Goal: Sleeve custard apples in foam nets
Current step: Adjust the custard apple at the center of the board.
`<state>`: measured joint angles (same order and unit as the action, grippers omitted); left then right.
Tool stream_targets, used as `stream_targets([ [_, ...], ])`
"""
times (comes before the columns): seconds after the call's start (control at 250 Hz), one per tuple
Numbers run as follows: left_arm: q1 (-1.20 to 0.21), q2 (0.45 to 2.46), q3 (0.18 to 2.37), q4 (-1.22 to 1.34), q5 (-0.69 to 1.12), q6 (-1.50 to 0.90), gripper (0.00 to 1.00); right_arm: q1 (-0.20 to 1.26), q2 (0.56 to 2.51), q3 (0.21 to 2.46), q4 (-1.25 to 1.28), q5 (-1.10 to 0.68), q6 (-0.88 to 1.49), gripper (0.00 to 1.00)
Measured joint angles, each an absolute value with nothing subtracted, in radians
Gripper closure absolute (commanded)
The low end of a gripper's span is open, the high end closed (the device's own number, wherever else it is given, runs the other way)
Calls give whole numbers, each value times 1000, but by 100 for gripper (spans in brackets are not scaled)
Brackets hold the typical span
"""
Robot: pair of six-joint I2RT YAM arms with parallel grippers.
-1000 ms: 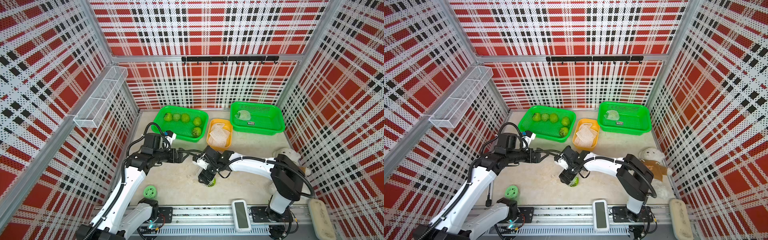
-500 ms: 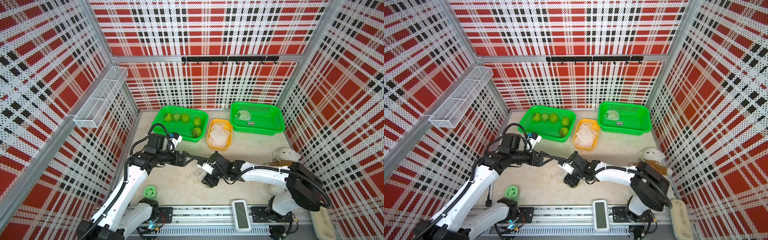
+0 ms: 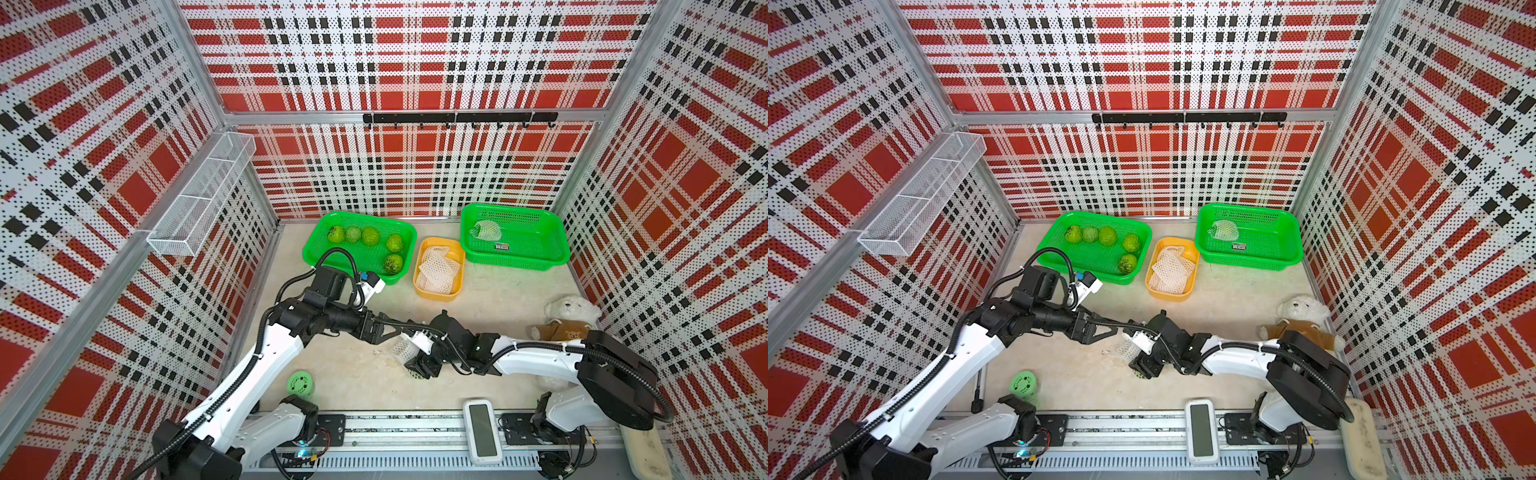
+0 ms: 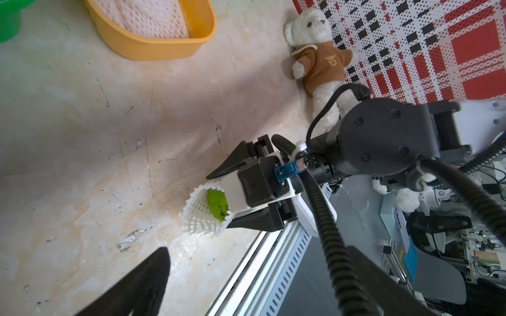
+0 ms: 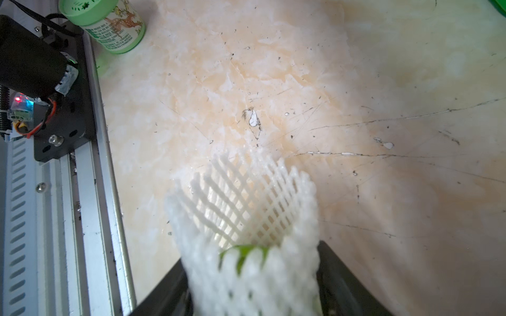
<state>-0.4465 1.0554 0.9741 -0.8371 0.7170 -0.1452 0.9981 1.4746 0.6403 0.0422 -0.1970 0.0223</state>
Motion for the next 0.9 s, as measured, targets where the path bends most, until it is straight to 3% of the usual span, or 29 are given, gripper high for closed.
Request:
stream_targets([
  [0.64, -659, 1263, 1127, -912, 528, -149, 1, 959, 1486, 616, 46, -217, 107, 32],
  [0.9, -673, 1265, 1186, -1044, 479, -76, 1, 938, 1485, 567, 131, -252, 129, 32],
])
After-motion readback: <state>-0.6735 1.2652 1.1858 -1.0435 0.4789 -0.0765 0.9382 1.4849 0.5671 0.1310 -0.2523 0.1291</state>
